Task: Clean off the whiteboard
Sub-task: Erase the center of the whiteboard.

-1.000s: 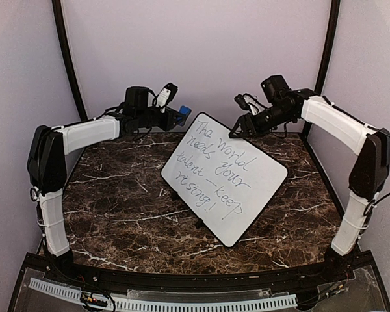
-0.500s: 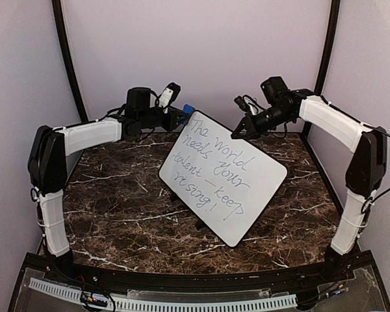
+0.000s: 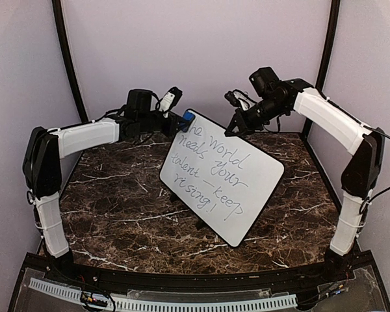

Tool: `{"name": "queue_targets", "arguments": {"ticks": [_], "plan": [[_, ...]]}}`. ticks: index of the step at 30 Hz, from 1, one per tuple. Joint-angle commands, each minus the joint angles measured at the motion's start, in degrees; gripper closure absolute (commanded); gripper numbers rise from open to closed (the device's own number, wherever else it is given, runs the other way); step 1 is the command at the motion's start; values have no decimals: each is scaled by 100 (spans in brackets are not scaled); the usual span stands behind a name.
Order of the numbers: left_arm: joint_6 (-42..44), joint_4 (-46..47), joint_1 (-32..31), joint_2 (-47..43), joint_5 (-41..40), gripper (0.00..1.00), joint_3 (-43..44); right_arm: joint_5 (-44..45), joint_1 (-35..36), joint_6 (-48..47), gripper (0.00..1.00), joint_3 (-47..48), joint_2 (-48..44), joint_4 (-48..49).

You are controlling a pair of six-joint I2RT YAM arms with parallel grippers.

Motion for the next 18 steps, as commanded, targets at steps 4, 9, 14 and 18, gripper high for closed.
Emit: {"name": "queue_targets", "arguments": {"ticks": [4,9,14,18], "plan": [[-132,-474,3,-572,-146,95,-245,665,269,-99,100,478,108,-199],[-157,-482,3,-455,-104,97,-340,731,353,-184,100,434,128,-213],[-84,-458,3,-399,-48,100,-541,860,460,-276,100,460,128,-237],[-10,-303,3,-374,39,100,-763,921,515,-315,100,452,90,-250]]}}
